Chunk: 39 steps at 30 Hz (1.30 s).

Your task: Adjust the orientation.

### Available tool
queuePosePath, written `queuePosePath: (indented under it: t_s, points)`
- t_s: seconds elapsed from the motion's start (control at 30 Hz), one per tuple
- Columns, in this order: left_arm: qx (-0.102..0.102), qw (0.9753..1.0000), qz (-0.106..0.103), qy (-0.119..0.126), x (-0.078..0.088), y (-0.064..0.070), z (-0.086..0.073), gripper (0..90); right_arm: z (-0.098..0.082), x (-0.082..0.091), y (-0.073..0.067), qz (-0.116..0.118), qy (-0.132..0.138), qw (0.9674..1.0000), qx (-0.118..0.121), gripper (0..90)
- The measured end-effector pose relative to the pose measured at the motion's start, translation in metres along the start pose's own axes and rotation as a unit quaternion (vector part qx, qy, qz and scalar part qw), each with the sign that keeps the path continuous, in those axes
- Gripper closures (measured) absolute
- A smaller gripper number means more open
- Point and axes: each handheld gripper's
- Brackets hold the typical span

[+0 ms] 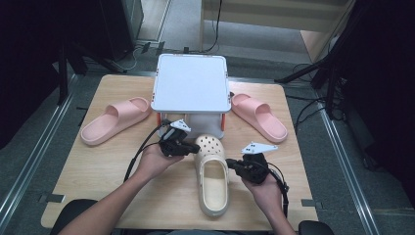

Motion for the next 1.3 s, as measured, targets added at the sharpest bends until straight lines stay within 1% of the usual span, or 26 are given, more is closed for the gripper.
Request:
queuePosePath:
  t_s: [0.03, 0.1, 0.13, 0.17, 0.23, 0.27, 0.3, 0.37, 0.4, 0.47, 0.5, 0.6, 0.63, 0.67, 0.7, 0.77, 0.83, 0.87, 0.93, 0.97, 1.07, 1.1, 1.13, 1.23, 1.27, 1.3]
  points:
    - [-0.004, 1.0, 0.002, -0.004, 0.001, 0.0, 0.001, 85.7, 0.0, 0.002, 0.001, 0.002, 0.007, 1.0, -0.005, 89.5]
    - [-0.002, 1.0, -0.005, 0.002, 0.009, -0.001, 0.006, 84.1, 0.001, 0.008, 0.001, 0.002, 0.023, 0.9997, -0.007, 85.3]
    - [0.0, 0.9999, -0.009, 0.008, 0.014, -0.001, 0.008, 81.9, 0.002, 0.016, -0.002, 0.006, 0.047, 0.9988, -0.009, 79.6]
    - [0.005, 0.9998, -0.016, 0.008, 0.02, -0.002, 0.011, 80.6, 0.003, 0.02, -0.004, 0.009, 0.059, 0.9982, -0.009, 76.4]
    - [0.008, 0.9996, -0.016, 0.021, 0.034, -0.003, 0.018, 80.6, 0.003, 0.025, -0.008, 0.01, 0.076, 0.9971, -0.005, 70.1]
    - [0.008, 0.9994, -0.015, 0.031, 0.046, -0.005, 0.024, 80.6, 0.003, 0.026, -0.01, 0.009, 0.079, 0.9968, -0.005, 66.8]
    - [0.008, 0.9994, -0.015, 0.031, 0.046, -0.005, 0.024, 80.5, 0.003, 0.026, -0.01, 0.009, 0.079, 0.9968, -0.005, 66.8]
    - [0.009, 0.9993, -0.013, 0.034, 0.058, -0.009, 0.029, 80.3, 0.002, 0.024, -0.014, 0.01, 0.075, 0.9971, -0.01, 61.9]
    - [0.007, 0.9993, -0.009, 0.037, 0.063, -0.011, 0.031, 80.0, 0.001, 0.02, -0.019, 0.01, 0.07, 0.9974, -0.012, 57.9]
    - [0.008, 0.9991, -0.004, 0.042, 0.073, -0.015, 0.036, 79.9, 0.0, 0.018, -0.021, 0.007, 0.066, 0.9977, -0.01, 56.4]
    - [0.009, 0.9989, -0.003, 0.046, 0.078, -0.017, 0.038, 80.0, -0.001, 0.012, -0.023, 0.005, 0.059, 0.9982, -0.01, 54.3]
    - [0.011, 0.9985, 0.003, 0.053, 0.089, -0.025, 0.046, 80.7, -0.003, 0.007, -0.024, 0.005, 0.052, 0.9986, -0.01, 54.3]
    - [0.012, 0.9983, 0.006, 0.056, 0.094, -0.031, 0.052, 82.9, -0.005, 0.002, -0.024, -0.003, 0.043, 0.999, -0.009, 54.2]
    - [0.013, 0.9982, 0.01, 0.058, 0.097, -0.034, 0.055, 83.4, -0.005, 0.0, -0.024, -0.006, 0.039, 0.9992, -0.007, 54.2]
    - [0.013, 0.9982, 0.01, 0.058, 0.097, -0.034, 0.055, 84.2, -0.005, 0.0, -0.024, -0.006, 0.039, 0.9992, -0.007, 54.2]
    - [0.017, 0.9978, 0.014, 0.062, 0.102, -0.041, 0.06, 84.3, -0.006, -0.006, -0.023, -0.009, 0.029, 0.9994, -0.013, 54.2]
    - [0.022, 0.9968, 0.021, 0.075, 0.112, -0.051, 0.067, 84.5, -0.008, -0.014, -0.022, -0.017, 0.019, 0.9995, -0.017, 53.4]
    - [0.022, 0.9968, 0.021, 0.075, 0.112, -0.051, 0.067, 85.2, -0.008, -0.014, -0.022, -0.017, 0.019, 0.9995, -0.017, 53.4]
    - [0.027, 0.9963, 0.029, 0.076, 0.118, -0.059, 0.071, 85.3, -0.008, -0.016, -0.022, -0.025, 0.018, 0.9993, -0.021, 53.1]
    - [0.032, 0.9962, 0.03, 0.075, 0.12, -0.064, 0.073, 85.9, -0.008, -0.018, -0.02, -0.029, 0.02, 0.999, -0.029, 53.6]
    - [0.039, 0.9957, 0.051, 0.067, 0.122, -0.076, 0.075, 86.8, -0.008, -0.02, -0.018, -0.034, 0.019, 0.9987, -0.032, 54.6]
    - [0.041, 0.9955, 0.057, 0.064, 0.122, -0.078, 0.075, 87.4, -0.008, -0.021, -0.018, -0.038, 0.018, 0.9985, -0.034, 55.5]
    - [0.039, 0.9956, 0.066, 0.054, 0.12, -0.083, 0.072, 88.6, -0.008, -0.023, -0.018, -0.046, 0.017, 0.9984, -0.029, 56.0]
    - [0.041, 0.9953, 0.073, 0.049, 0.12, -0.086, 0.068, 89.0, -0.007, -0.024, -0.018, -0.049, 0.018, 0.9983, -0.025, 56.3]
    - [0.045, 0.9949, 0.073, 0.053, 0.12, -0.087, 0.066, 89.0, -0.007, -0.024, -0.018, -0.05, 0.018, 0.9982, -0.026, 56.7]
    - [0.045, 0.9948, 0.073, 0.054, 0.12, -0.088, 0.064, 89.0, -0.007, -0.024, -0.018, -0.05, 0.019, 0.9982, -0.027, 57.2]
Point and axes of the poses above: each handheld gripper's, and its own axes: x roughly backward along the jaws, z roughly out of its top, y roughly to its right, and after that the axes turned 10 degrees about z, right-handed
